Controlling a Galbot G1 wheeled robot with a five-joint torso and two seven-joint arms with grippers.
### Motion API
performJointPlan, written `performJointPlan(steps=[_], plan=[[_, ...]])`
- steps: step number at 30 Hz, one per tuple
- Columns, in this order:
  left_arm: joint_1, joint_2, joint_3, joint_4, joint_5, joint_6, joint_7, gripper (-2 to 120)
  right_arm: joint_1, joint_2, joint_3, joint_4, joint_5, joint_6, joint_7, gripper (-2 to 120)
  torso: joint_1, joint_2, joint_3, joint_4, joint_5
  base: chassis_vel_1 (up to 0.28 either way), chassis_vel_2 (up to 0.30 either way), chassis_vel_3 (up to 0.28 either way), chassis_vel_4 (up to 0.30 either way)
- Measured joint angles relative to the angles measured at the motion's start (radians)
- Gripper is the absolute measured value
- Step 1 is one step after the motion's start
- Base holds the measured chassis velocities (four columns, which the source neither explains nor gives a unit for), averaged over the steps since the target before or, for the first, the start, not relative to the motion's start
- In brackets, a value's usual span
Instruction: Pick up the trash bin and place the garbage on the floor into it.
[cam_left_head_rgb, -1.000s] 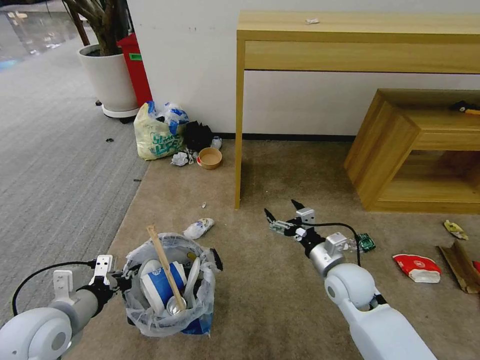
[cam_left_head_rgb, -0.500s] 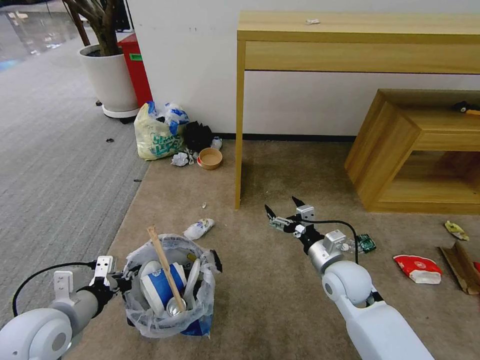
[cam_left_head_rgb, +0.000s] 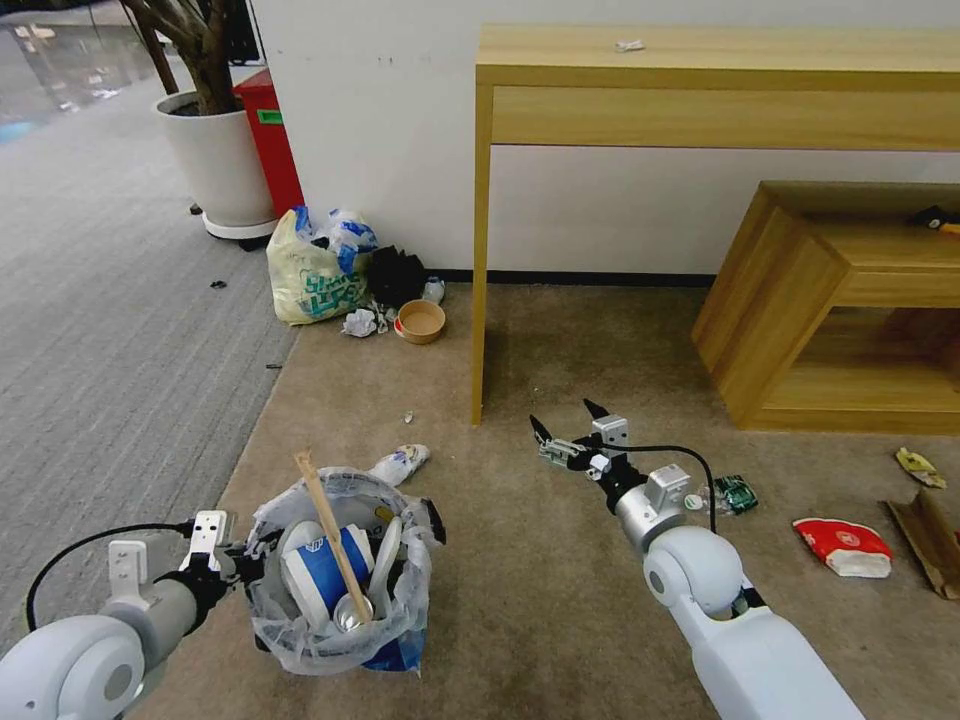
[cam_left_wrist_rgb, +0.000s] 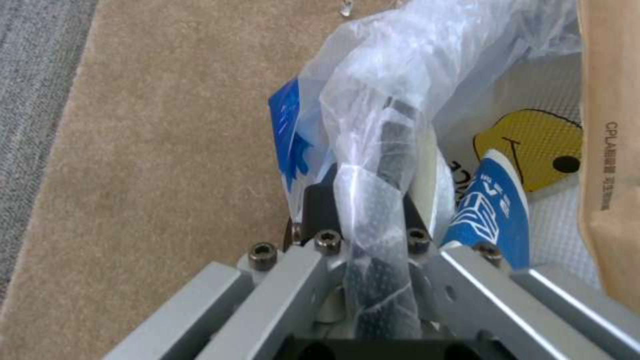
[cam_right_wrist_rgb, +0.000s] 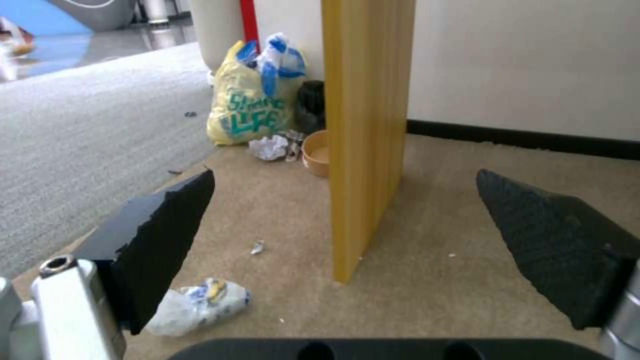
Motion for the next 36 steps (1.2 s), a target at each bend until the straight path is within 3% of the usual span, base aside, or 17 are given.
performJointPlan(steps=[36], plan=[[-0.001, -0.008, 0.001, -0.003, 0.003, 0.0, 0.0, 0, 0.008, 0.01, -0.015, -0.014, -0.012, 0.0, 0.014, 100, 0.0, 0.0, 0.0, 0.0002, 0.0, 0.019, 0.04, -0.018, -0.044]])
